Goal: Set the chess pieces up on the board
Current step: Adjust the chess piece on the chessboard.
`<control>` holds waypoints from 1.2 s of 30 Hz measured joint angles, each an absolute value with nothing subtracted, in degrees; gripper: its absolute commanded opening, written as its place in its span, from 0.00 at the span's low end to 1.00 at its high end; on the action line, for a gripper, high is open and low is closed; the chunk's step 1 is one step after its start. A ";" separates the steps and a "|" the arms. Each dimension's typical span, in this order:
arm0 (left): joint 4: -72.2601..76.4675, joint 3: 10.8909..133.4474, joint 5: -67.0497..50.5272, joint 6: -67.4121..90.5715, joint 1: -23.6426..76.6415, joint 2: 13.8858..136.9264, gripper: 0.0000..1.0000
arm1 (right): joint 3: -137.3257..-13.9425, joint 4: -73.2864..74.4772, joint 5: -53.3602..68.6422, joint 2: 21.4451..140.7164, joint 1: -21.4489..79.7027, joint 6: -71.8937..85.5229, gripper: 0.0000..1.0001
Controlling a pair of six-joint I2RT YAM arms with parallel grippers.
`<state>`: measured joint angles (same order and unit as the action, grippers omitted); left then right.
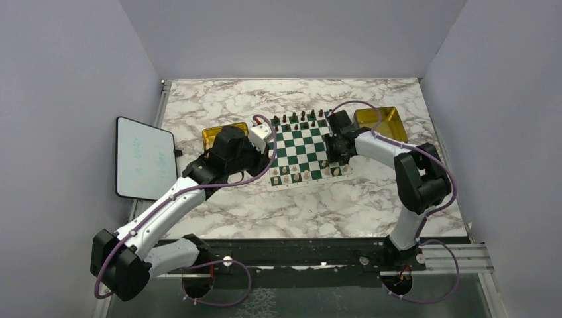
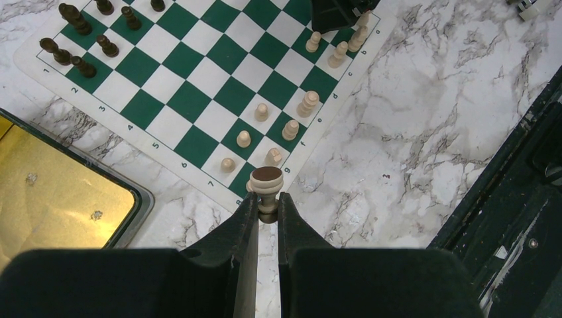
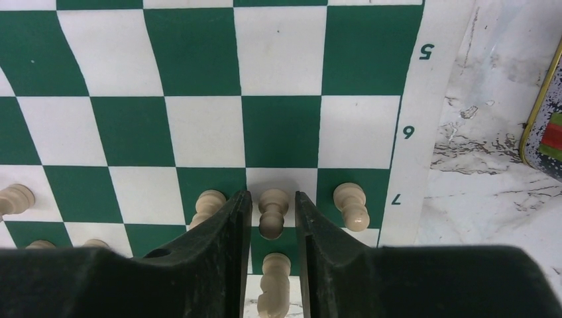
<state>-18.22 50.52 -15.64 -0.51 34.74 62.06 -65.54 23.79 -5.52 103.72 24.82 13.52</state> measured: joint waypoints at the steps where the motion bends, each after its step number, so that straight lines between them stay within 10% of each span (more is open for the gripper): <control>1: -18.22 50.52 -15.64 -0.51 34.74 62.04 0.10 | -65.69 23.92 -5.52 103.72 24.82 13.50 0.37; 36: -18.15 50.33 -15.57 -0.56 34.74 61.87 0.10 | -61.30 28.73 -2.74 94.06 24.82 12.80 0.37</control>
